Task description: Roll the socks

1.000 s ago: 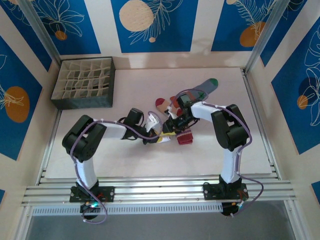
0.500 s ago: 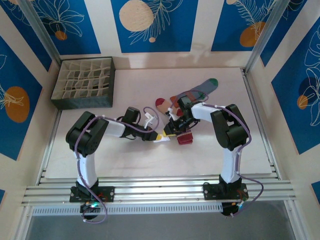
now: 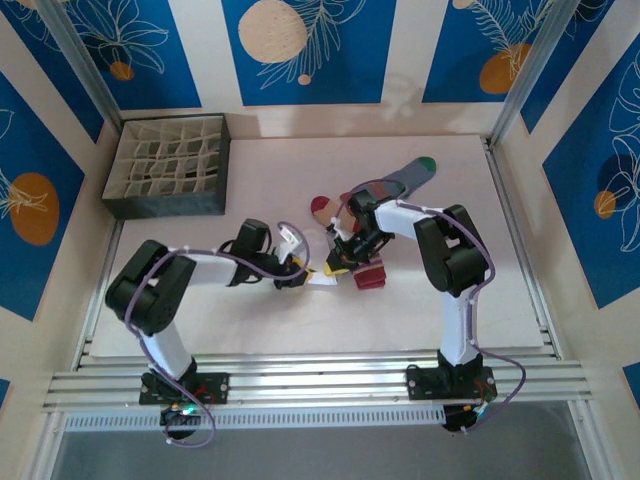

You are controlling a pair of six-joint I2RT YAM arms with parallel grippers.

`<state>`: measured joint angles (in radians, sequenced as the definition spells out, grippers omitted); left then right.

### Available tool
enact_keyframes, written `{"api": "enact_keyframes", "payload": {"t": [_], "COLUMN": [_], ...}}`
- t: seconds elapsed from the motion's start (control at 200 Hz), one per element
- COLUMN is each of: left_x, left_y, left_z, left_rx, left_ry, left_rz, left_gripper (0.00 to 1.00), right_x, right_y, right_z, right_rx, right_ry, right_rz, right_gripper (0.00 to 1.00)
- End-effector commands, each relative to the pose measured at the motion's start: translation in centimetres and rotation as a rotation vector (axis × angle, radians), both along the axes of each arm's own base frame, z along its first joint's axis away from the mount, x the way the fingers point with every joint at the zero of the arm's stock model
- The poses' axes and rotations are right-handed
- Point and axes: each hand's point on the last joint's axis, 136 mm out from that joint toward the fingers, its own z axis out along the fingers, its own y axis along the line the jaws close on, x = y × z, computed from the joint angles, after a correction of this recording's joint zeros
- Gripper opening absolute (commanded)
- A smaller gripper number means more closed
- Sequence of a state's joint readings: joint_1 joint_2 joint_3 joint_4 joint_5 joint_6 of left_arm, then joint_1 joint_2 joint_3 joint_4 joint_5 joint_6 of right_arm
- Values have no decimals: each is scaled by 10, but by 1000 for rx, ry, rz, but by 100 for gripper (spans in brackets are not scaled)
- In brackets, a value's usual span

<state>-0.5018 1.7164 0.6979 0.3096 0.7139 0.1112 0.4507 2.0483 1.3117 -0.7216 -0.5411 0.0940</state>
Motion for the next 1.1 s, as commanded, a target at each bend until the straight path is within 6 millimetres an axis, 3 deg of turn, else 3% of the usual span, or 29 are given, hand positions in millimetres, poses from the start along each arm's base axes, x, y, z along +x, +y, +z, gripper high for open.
{"api": "enact_keyframes", "payload": {"t": [0.0,0.11,0.295,0.75,0.79,0.87,0.98,1.096], "left_x": [-1,-9,-18,-31,-32,-33,-37,-41], "left_y": [-1,-10,-25,-44,-44,-43,-42,-40], "left_z": [14,18,10,-34,-37,-41,-39,-34], "left_rx": [60,132,244,425,433,450,412,322], "left_ry": [-267,-460,-629,-677,-667,-633,-566,-418], "left_rz": [-45,-93,-171,-317,-323,-329,-307,-275], "left_gripper": [29,33,34,32,26,0,0,0], "right_x": [-21,-23,-28,-30,-30,-28,-21,-6], "right_y": [-19,-19,-22,-20,-20,-18,-20,-23], "right_z": [-23,-21,-20,-18,-17,-13,-4,11], "right_rx": [-133,-134,-141,-139,-136,-132,-124,-74], "right_ry": [87,99,122,157,163,158,124,69], "right_rz": [32,50,67,65,61,52,26,-35], "right_gripper": [0,0,0,0,2,14,37,42]}}
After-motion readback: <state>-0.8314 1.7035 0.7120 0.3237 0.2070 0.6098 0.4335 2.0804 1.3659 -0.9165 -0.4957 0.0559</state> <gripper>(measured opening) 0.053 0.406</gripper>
